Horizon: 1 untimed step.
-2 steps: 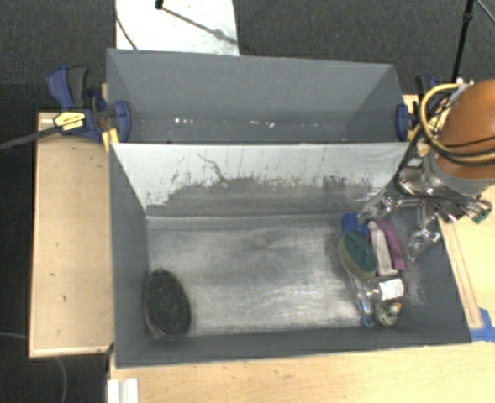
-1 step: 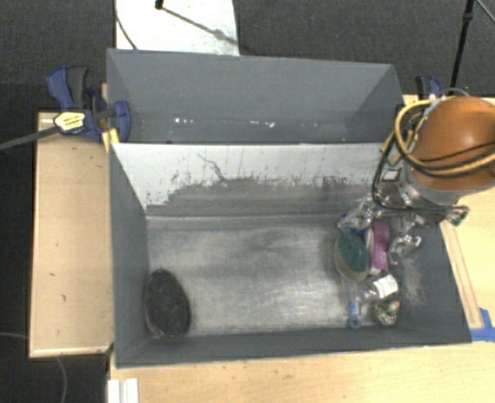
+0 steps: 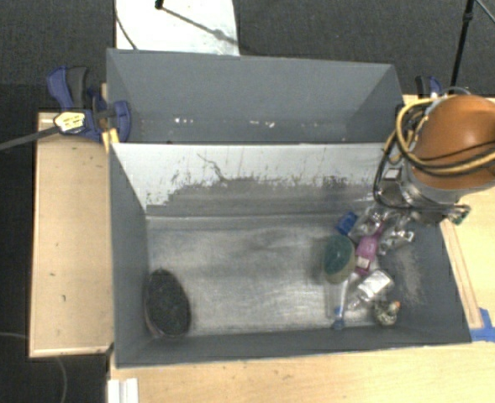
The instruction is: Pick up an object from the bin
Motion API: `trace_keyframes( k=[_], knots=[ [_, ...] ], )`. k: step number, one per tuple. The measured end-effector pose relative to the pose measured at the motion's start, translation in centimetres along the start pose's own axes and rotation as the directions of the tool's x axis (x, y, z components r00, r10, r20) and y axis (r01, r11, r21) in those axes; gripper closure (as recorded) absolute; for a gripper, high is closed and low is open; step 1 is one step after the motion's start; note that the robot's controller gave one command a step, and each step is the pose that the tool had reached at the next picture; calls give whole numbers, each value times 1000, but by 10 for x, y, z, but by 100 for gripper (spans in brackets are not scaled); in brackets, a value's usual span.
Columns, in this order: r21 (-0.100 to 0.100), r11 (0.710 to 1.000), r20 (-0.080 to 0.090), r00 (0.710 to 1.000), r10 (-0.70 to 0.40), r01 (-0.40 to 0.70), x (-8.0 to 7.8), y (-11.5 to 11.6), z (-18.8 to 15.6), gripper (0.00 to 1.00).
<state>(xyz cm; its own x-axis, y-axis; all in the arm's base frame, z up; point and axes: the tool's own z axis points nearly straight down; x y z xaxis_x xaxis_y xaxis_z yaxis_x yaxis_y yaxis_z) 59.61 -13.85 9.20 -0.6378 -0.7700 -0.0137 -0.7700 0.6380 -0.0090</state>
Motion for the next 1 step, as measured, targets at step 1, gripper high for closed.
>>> trace_keyframes(
  k=[1],
  knots=[
    [-1,999,-8,999,-46,46,5,3,-135,100]
  ],
)
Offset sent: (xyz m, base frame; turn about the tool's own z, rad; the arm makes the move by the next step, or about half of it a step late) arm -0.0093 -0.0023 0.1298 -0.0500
